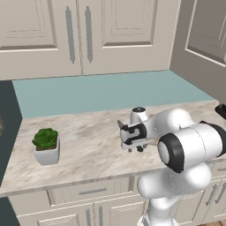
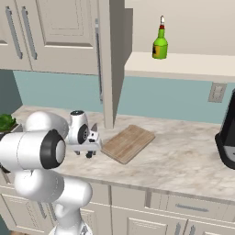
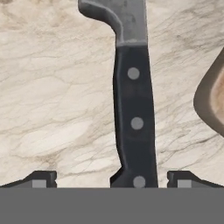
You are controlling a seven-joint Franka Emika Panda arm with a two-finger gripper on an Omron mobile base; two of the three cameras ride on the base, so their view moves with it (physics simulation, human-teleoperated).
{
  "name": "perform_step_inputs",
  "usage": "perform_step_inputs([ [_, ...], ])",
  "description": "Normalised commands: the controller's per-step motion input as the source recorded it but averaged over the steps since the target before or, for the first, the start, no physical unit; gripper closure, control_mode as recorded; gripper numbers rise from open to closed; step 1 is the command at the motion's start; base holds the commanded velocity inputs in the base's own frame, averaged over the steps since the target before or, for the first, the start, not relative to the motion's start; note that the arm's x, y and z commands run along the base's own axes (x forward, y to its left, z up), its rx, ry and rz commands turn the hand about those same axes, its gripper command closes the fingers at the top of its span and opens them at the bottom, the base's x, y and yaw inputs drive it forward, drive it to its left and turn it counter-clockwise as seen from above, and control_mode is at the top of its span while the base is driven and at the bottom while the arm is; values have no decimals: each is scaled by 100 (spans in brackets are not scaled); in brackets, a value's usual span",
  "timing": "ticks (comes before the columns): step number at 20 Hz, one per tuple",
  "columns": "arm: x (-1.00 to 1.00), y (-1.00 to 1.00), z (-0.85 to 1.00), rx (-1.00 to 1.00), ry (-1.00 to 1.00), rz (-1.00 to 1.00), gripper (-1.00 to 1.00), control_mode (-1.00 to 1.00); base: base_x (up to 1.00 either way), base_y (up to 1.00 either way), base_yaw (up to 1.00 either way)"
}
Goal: Move the cutting board and knife to the sink. Then move spray from the cabinet to the counter.
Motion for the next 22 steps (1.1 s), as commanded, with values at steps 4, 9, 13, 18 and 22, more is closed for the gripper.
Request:
perform_step_inputs([
  [4,0,0,-14,0,0,0,-100,-100,0,0,0],
  [9,0,0,-16,0,0,0,-100,-100,0,0,0],
  [13,0,0,-17,0,0,0,-100,-100,0,0,0],
  [18,0,0,-6,0,0,0,-100,-100,0,0,0],
  [22,0,0,-2,0,0,0,-100,-100,0,0,0],
])
